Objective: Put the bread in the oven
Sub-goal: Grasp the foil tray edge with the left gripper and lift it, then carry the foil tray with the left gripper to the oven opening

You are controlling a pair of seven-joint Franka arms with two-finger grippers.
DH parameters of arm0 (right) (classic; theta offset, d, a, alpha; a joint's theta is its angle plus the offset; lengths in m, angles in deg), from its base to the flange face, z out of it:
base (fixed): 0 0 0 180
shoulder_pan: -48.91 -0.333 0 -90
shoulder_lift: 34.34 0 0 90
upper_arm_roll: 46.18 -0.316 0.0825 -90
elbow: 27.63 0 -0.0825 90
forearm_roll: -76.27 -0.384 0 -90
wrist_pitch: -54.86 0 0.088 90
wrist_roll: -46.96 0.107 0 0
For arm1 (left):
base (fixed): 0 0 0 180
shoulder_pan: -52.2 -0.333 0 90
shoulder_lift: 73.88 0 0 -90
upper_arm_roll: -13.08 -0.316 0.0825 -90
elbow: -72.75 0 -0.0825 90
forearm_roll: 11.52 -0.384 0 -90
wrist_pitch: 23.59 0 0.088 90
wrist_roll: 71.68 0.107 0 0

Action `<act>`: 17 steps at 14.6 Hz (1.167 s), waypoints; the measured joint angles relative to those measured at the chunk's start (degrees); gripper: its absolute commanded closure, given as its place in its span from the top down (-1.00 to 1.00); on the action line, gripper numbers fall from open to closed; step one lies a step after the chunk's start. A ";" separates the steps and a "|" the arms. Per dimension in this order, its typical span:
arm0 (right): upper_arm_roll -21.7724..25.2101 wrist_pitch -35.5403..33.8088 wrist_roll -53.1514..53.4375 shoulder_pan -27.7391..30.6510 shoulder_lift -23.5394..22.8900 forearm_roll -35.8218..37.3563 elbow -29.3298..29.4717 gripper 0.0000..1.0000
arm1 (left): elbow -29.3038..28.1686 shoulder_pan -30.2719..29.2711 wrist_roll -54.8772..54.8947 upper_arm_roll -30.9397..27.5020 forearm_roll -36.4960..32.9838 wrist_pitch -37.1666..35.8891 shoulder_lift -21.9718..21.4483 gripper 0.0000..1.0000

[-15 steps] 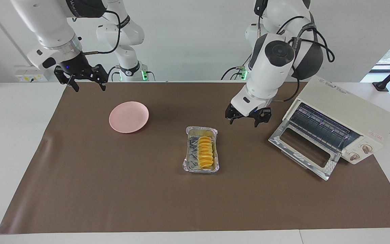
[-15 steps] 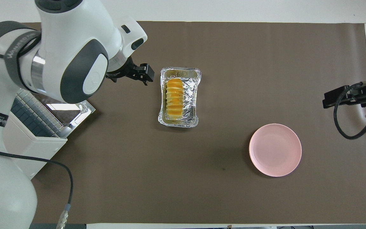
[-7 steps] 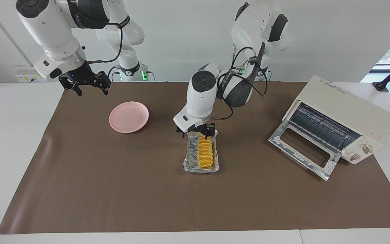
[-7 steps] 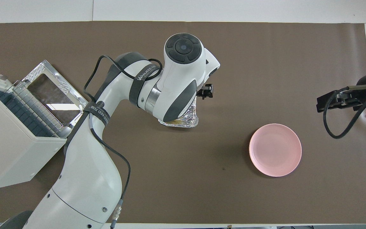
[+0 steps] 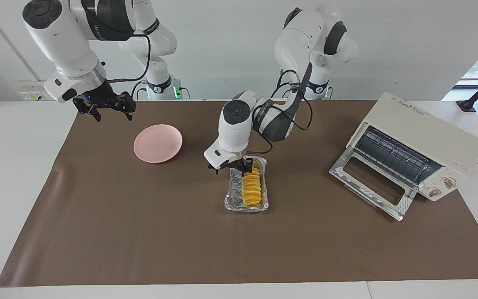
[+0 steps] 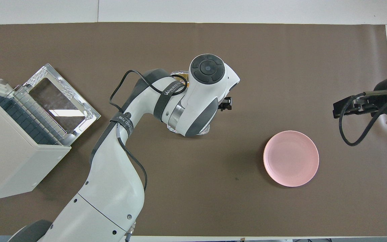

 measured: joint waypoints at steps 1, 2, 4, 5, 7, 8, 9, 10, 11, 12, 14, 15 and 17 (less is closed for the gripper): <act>0.01 -0.07 0.00 0.06 0.00 0.01 0.00 1.00 | -0.22 0.30 -0.20 -0.03 0.00 0.14 0.30 0.81; 0.02 -0.31 0.00 0.26 -0.04 0.01 0.03 1.00 | -0.79 0.43 -0.44 -0.05 0.00 0.35 0.48 0.77; 0.06 -0.45 0.00 0.53 -0.35 0.15 0.24 1.00 | -2.78 0.47 -1.15 -0.05 0.00 1.93 0.53 0.67; 0.07 -0.44 0.00 0.53 -0.50 0.81 0.45 1.00 | -3.58 0.58 -1.30 -0.02 0.00 2.66 0.54 0.63; 0.07 0.15 0.00 0.53 -0.64 1.98 0.74 1.00 | -4.11 0.84 -1.65 0.02 0.00 3.51 0.53 0.49; 0.07 0.69 -0.03 0.53 -0.64 2.08 0.80 1.00 | -4.11 0.96 -1.75 0.01 0.00 3.70 0.53 0.29; 0.06 0.93 -0.10 0.52 -0.64 2.11 0.86 1.00 | -4.11 1.03 -2.00 0.00 0.00 3.86 0.53 -0.01; 0.06 0.99 -0.20 0.50 -0.64 2.11 0.91 1.00 | -4.11 1.06 -2.51 0.00 0.00 4.08 0.53 -0.39; 0.05 1.15 -0.27 0.49 -0.65 2.11 0.95 1.00 | -4.14 1.08 -2.94 0.00 0.00 4.18 0.53 -0.96; 0.04 1.55 -0.30 0.48 -0.65 2.11 1.00 1.00 | -4.21 1.09 -3.20 -0.03 0.00 4.21 0.53 -1.00; 0.02 2.07 -0.32 0.47 -0.65 2.11 1.10 1.00 | -4.37 1.09 -3.47 -0.23 0.00 4.22 0.53 -1.00; 0.02 2.07 -0.32 0.47 -0.65 2.11 1.12 1.00 | -4.41 1.08 -3.55 -0.41 0.00 4.22 0.53 -1.00; -0.03 2.07 -0.32 0.47 -0.66 2.11 1.12 1.00 | -4.41 0.99 -3.98 -0.78 0.00 4.21 0.52 -1.00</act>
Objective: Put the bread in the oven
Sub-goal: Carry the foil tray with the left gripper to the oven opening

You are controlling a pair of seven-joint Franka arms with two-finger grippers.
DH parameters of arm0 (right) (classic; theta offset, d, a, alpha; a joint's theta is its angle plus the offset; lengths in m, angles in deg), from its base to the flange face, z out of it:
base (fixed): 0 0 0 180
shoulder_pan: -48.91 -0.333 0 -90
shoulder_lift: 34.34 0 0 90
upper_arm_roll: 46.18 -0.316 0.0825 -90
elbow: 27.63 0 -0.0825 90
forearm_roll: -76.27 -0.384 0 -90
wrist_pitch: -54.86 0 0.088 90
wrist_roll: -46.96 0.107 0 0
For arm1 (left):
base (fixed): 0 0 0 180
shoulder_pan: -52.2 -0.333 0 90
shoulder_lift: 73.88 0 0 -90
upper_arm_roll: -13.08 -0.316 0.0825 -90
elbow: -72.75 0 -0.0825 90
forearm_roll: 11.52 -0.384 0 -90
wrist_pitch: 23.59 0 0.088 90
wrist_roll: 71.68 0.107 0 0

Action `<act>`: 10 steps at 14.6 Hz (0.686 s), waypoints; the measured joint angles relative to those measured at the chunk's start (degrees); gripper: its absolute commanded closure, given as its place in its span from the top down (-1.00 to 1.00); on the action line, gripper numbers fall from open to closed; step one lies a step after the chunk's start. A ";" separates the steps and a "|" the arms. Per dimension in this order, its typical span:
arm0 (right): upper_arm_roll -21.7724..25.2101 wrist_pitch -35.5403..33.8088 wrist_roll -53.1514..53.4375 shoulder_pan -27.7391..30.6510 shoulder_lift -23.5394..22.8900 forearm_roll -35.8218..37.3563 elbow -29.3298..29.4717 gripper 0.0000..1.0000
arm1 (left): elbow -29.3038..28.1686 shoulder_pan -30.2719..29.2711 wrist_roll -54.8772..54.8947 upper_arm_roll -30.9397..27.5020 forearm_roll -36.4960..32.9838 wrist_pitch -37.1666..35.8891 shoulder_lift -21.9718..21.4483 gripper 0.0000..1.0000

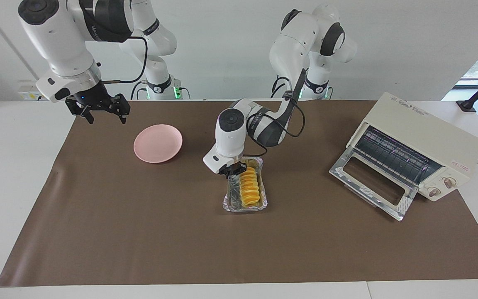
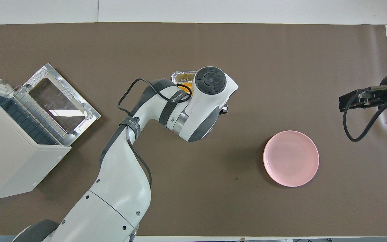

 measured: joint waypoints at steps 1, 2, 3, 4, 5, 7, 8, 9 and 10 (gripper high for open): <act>-0.04 0.01 0.00 0.00 0.00 0.00 0.02 1.00 | 0.00 -0.01 -0.94 -0.22 0.00 -0.10 0.00 -1.00; -0.07 0.05 0.00 0.00 -0.01 -0.01 0.06 1.00 | 0.03 0.01 -2.28 -0.73 0.00 -0.24 -0.03 -1.00; -0.08 0.06 0.00 0.00 -0.01 -0.01 0.13 1.00 | 0.17 0.00 -3.16 -1.53 0.00 -0.50 -0.16 -1.00; -0.09 0.07 0.00 0.00 -0.01 -0.01 0.21 1.00 | 0.39 -0.04 -3.84 -2.40 0.02 -1.15 -0.46 -1.00; -0.09 0.07 0.00 0.00 -0.01 -0.15 0.25 1.00 | 0.71 -0.06 -5.24 -3.38 0.03 -2.12 -0.91 -1.00; -0.09 0.07 0.00 0.00 -0.02 -0.84 0.27 1.00 | 1.89 -0.06 -8.72 -6.14 0.18 -5.09 -2.13 -1.00; -0.09 0.07 0.01 0.00 -0.03 -1.04 0.28 1.00 | 2.99 -0.12 -10.82 -7.94 0.71 -7.08 -2.69 -1.00; -0.09 0.07 0.01 0.00 -0.03 -1.11 0.28 1.00 | 4.04 -0.14 -13.57 -9.99 1.69 -9.04 -3.24 -1.00; -0.09 0.07 0.01 0.00 -0.03 -1.12 0.28 1.00 | 4.79 -0.11 -16.15 -12.60 2.79 -11.24 -3.68 -1.00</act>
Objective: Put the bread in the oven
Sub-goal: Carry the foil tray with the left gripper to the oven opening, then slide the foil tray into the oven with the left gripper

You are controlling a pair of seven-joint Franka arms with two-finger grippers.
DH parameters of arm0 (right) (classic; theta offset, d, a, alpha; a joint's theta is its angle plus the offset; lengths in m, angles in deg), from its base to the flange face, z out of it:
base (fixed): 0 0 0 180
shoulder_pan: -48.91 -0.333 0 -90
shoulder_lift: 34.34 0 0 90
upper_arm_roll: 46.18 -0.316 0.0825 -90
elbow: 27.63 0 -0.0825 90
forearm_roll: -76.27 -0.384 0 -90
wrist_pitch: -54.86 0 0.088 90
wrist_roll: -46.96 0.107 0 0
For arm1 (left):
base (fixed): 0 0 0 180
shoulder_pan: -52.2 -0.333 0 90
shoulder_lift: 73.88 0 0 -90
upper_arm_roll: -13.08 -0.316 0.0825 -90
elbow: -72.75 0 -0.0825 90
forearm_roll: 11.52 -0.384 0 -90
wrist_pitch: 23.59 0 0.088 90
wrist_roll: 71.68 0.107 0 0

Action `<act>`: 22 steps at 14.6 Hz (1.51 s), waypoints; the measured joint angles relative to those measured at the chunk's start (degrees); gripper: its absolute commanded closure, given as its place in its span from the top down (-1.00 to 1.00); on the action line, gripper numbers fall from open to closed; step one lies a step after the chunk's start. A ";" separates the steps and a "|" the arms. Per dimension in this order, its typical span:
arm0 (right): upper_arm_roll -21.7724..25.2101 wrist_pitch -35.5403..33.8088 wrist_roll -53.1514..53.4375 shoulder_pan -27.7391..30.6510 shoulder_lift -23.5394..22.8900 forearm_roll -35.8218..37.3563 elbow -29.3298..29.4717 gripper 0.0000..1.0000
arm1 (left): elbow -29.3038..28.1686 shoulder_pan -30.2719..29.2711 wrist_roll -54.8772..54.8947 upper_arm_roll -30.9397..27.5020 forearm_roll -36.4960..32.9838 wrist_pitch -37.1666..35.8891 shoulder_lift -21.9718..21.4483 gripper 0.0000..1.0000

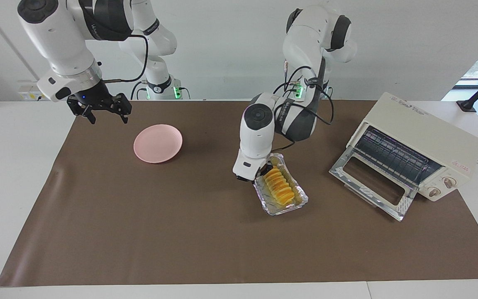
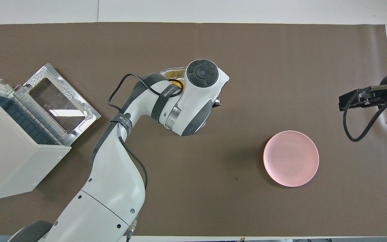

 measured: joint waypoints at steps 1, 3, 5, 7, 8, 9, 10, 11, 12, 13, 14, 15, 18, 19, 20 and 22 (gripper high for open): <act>0.00 0.00 0.00 0.00 -0.01 0.00 0.00 1.00 | 0.43 -0.02 -1.38 -2.75 1.27 -1.79 -0.24 -1.00; 0.00 0.00 0.00 0.00 -0.01 0.00 0.00 1.00 | 0.71 -0.27 -2.12 -8.19 4.12 -4.04 -0.86 -1.00; -0.01 0.00 0.00 -0.01 -0.01 -0.01 0.00 1.00 | 0.76 -0.78 -2.34 -12.68 5.01 -7.22 -1.61 -1.00; -0.01 0.00 0.00 -0.01 -0.01 -0.01 0.00 1.00 | 0.77 -2.63 -2.60 -14.72 5.06 -9.81 -1.91 -1.00; -0.01 0.00 0.00 -0.01 0.00 -0.01 0.02 1.00 | 0.74 -4.10 -2.82 -15.12 5.06 -10.74 -1.90 -1.00; -0.01 0.00 0.00 -0.01 0.03 -0.01 0.09 1.00 | 0.69 -5.87 -2.92 -15.42 5.06 -11.34 -1.90 -1.00; -0.02 0.00 0.00 -0.01 0.18 -0.01 0.15 1.00 | 0.63 -7.68 -2.92 -15.60 5.05 -11.64 -1.91 -1.00; -0.03 -0.01 0.00 -0.02 0.50 -0.01 0.19 1.00 | 0.54 -9.53 -2.92 -15.66 5.05 -11.84 -1.91 -1.00; -0.04 -0.03 0.00 -0.02 0.93 -0.01 0.20 1.00 | 0.39 -11.17 -2.92 -15.67 5.06 -12.02 -1.90 -1.00; -0.04 -0.05 0.00 -0.02 1.33 -0.01 0.20 1.00 | 0.26 -12.62 -2.92 -15.70 5.06 -12.15 -1.91 -1.00; -0.04 -0.07 0.00 -0.02 1.63 -0.01 0.20 1.00 | 0.11 -13.90 -2.91 -15.71 5.06 -12.29 -1.91 -1.00; -0.04 -0.08 0.00 -0.02 1.78 -0.01 0.20 1.00 | -0.19 -14.96 -2.82 -15.74 5.06 -12.43 -1.93 -1.00; -0.05 -0.08 0.00 -0.02 1.83 -0.01 0.20 1.00 | -2.46 -17.27 -1.83 -15.83 5.06 -12.47 -2.63 -1.00; -0.05 -0.08 0.00 -0.02 1.83 -0.01 0.20 1.00 | -3.42 -17.98 -1.69 -15.85 5.06 -12.47 -3.00 -1.00; -0.04 -0.08 0.00 -0.02 1.83 -0.01 0.20 1.00 | -4.60 -18.60 -1.52 -15.87 5.06 -12.47 -3.48 -1.00; -0.04 -0.08 0.00 -0.02 1.83 -0.01 0.20 1.00 | -7.32 -19.25 -1.16 -15.95 5.06 -12.37 -4.75 -1.00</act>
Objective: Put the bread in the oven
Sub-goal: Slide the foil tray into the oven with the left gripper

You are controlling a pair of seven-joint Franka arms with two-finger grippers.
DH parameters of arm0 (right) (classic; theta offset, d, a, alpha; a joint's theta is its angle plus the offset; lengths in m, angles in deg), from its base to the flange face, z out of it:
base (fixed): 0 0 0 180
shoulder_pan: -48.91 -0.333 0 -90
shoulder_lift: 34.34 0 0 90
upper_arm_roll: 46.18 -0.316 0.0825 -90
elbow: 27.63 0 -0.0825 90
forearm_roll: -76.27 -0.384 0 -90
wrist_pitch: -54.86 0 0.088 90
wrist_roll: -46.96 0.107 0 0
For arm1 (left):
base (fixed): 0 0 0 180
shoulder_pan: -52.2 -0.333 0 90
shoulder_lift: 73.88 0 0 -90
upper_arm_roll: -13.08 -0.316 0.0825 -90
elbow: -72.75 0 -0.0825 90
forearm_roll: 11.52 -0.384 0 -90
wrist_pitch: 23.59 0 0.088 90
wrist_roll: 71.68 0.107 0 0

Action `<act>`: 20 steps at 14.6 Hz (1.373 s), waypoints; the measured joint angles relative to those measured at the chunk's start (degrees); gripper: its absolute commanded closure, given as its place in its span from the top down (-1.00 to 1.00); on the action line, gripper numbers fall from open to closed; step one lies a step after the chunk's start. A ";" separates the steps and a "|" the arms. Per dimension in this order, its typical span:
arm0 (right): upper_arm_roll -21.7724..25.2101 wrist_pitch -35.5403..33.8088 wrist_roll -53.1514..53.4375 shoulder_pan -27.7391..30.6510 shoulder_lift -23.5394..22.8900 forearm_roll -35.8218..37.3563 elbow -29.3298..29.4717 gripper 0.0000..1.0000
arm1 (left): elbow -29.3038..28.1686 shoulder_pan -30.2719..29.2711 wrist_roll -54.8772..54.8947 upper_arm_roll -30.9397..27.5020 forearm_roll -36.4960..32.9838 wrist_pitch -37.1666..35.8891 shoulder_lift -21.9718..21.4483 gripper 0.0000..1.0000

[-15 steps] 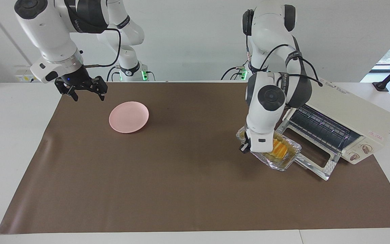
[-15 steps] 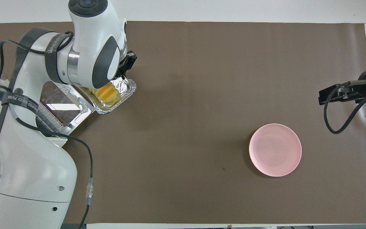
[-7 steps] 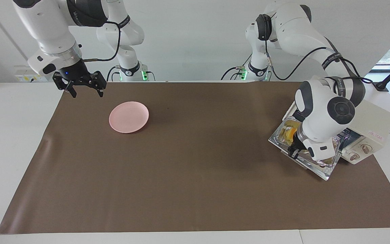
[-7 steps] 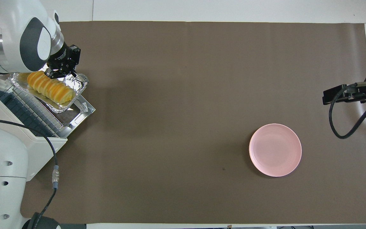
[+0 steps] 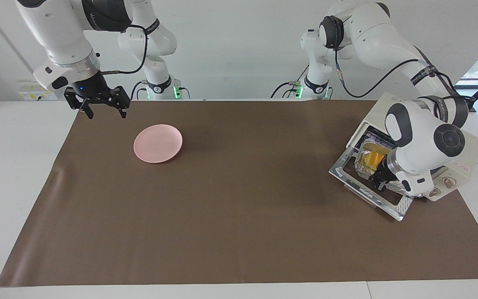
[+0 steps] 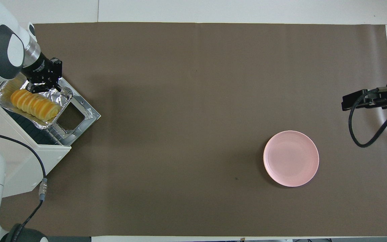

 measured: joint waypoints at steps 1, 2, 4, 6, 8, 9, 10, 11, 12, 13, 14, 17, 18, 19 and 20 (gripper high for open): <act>0.00 0.00 0.00 0.00 0.00 0.00 0.00 1.00 | -1.25 -0.04 0.31 -0.09 0.00 0.02 -0.60 -1.00; 0.00 0.00 0.00 0.00 0.00 0.00 0.00 1.00 | -2.35 -0.03 0.66 -0.10 0.00 0.05 -1.22 -1.00; 0.00 0.00 0.00 0.00 0.00 0.00 0.00 1.00 | -4.19 -0.02 1.81 -0.22 -0.40 0.07 -2.50 -1.00; 0.00 0.00 0.00 0.00 0.00 0.00 0.00 1.00 | -6.10 -0.03 3.49 -0.41 -0.94 0.16 -4.20 -1.00; 0.00 0.00 0.00 0.00 0.00 0.00 0.00 1.00 | -9.02 -0.05 5.20 -0.58 -2.78 0.77 -6.70 -1.00; 0.00 0.00 0.00 0.00 0.00 0.00 0.00 1.00 | -10.89 -0.07 5.87 -0.66 -3.48 1.62 -8.08 -1.00; 0.00 0.00 0.00 0.00 0.00 0.00 0.00 1.00 | -13.07 -0.08 6.68 -0.71 -4.15 2.78 -9.51 -1.00; 0.00 0.00 0.00 0.00 0.00 0.00 0.00 1.00 | -15.38 -0.08 7.40 -0.76 -4.65 4.12 -10.97 -1.00; 0.00 0.00 0.00 0.00 0.00 0.00 0.00 1.00 | -17.55 -0.08 7.81 -0.78 -4.94 5.39 -12.23 -1.00; 0.00 0.00 0.00 0.00 0.00 0.00 0.00 1.00 | -19.40 -0.06 8.08 -0.73 -4.99 6.92 -13.29 -1.00; 0.00 0.00 0.00 0.00 0.00 0.00 0.00 1.00 | -20.60 0.07 8.11 -0.52 -5.00 8.43 -14.06 -1.00; 0.00 0.00 0.00 0.00 0.00 0.00 0.00 1.00 | -22.62 0.19 8.22 -0.09 -5.00 9.96 -14.83 -1.00; 0.00 0.00 0.00 0.00 0.00 0.00 0.00 1.00 | -23.16 0.18 8.61 -0.11 -5.05 10.01 -14.84 -1.00; 0.00 0.00 0.00 0.00 0.00 0.00 0.00 1.00 | -23.46 0.18 9.16 -0.14 -5.25 10.16 -14.88 -1.00; 0.00 0.00 0.00 0.00 0.00 0.00 0.00 1.00 | -23.57 0.22 9.69 -0.07 -5.65 10.25 -14.94 -1.00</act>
